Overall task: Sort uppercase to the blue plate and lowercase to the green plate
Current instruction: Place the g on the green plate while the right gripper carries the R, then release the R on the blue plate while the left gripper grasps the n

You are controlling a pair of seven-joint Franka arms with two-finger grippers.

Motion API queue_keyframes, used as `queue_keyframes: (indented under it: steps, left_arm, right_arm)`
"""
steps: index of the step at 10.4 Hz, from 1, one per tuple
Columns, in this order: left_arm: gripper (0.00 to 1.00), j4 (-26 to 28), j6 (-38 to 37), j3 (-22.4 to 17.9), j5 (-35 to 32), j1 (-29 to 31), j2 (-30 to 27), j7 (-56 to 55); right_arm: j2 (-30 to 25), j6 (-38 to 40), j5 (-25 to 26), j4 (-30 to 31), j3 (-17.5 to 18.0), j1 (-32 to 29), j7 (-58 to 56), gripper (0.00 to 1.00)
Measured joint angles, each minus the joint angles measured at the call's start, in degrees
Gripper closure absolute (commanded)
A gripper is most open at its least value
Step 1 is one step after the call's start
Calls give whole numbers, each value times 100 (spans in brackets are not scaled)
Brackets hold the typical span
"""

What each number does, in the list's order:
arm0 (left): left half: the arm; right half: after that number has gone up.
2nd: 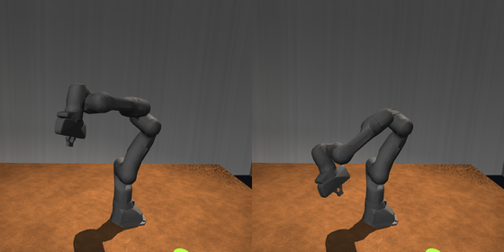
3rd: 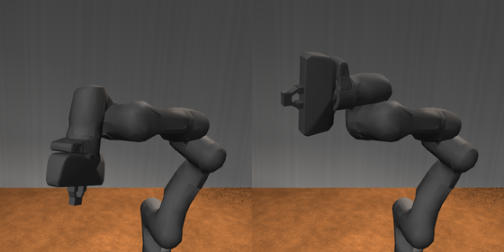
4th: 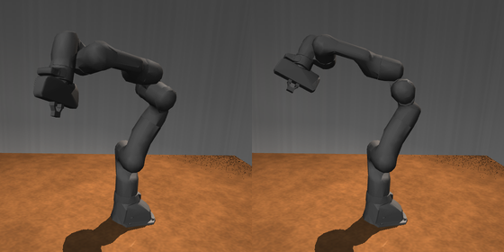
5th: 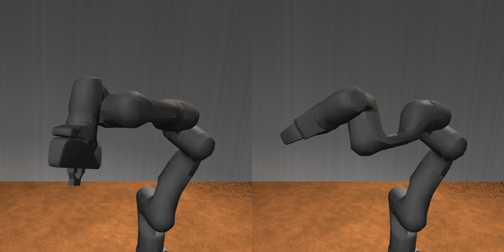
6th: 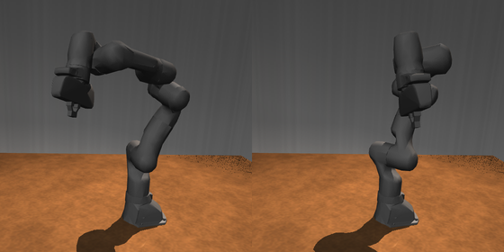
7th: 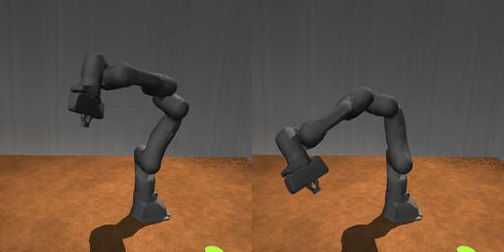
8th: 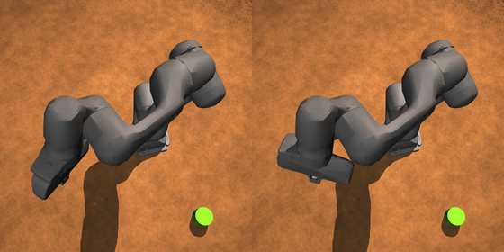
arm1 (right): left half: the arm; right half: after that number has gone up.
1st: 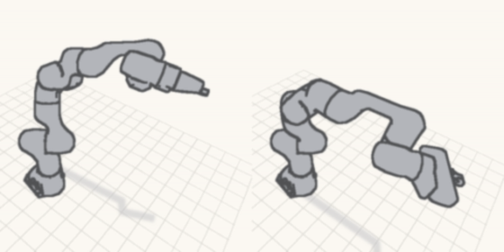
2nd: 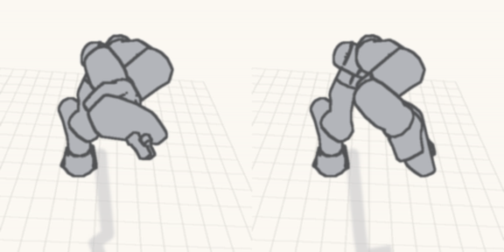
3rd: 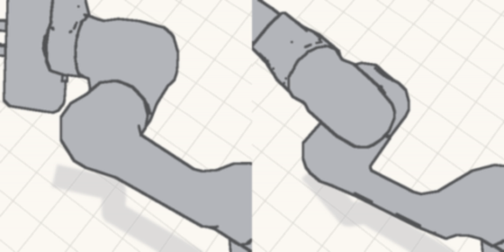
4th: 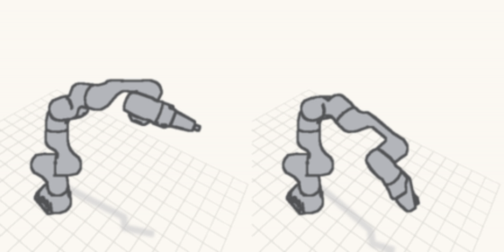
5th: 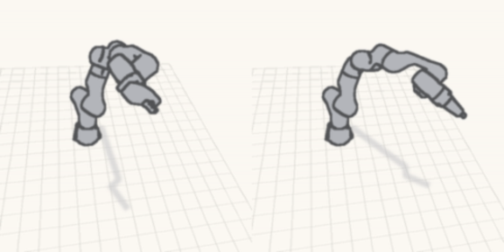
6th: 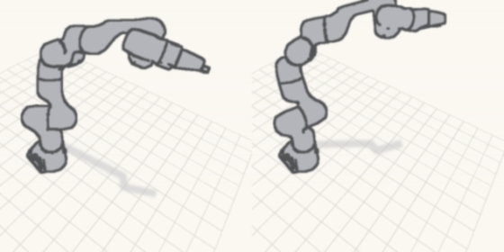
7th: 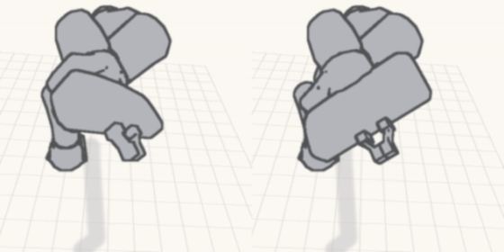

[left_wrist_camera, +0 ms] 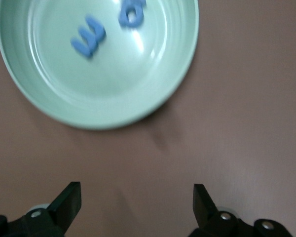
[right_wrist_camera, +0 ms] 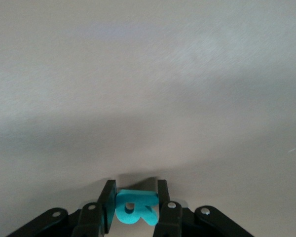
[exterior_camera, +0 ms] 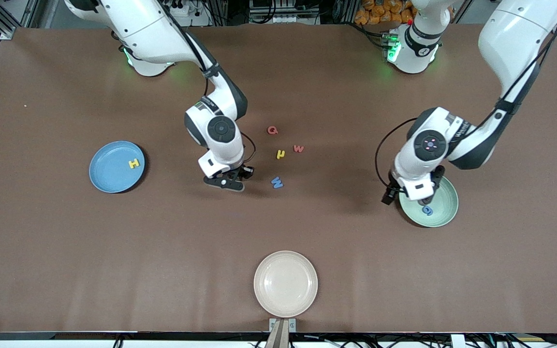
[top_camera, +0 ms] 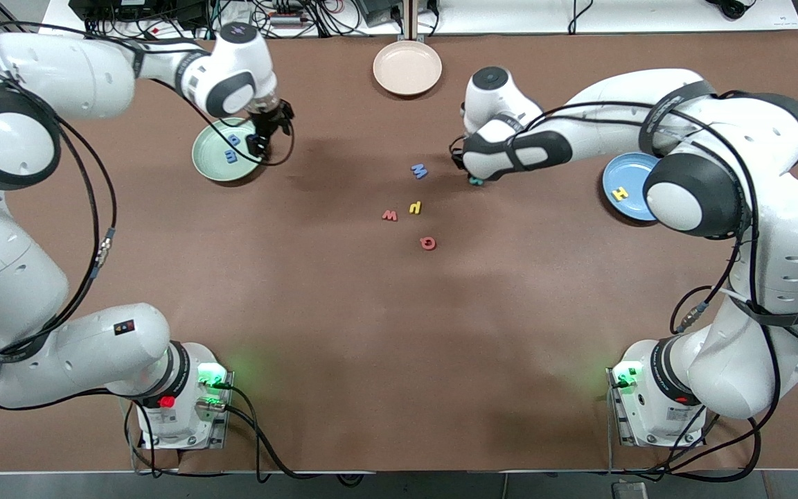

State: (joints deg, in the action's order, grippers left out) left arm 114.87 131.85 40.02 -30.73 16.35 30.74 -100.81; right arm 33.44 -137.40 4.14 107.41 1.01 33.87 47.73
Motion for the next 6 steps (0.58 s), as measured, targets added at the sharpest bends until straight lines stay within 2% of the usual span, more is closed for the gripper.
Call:
queue_keyframes:
  steps: [2, 4, 6]
  left_arm:
    - [0, 3, 1, 22, 0, -638, 91, -542]
    - [0, -100, 10, 34, 53, -1487, 200, -1555]
    - [0, -575, 10, 23, 136, -2227, 513, -2509]
  right_arm:
    - [-250, 683, -532, -50, -211, -223, -1256, 73]
    - [-468, 1195, -606, -48, -707, -332, -2359, 73]
    - [-555, 1553, -621, -35, -1225, -390, -3384, 73]
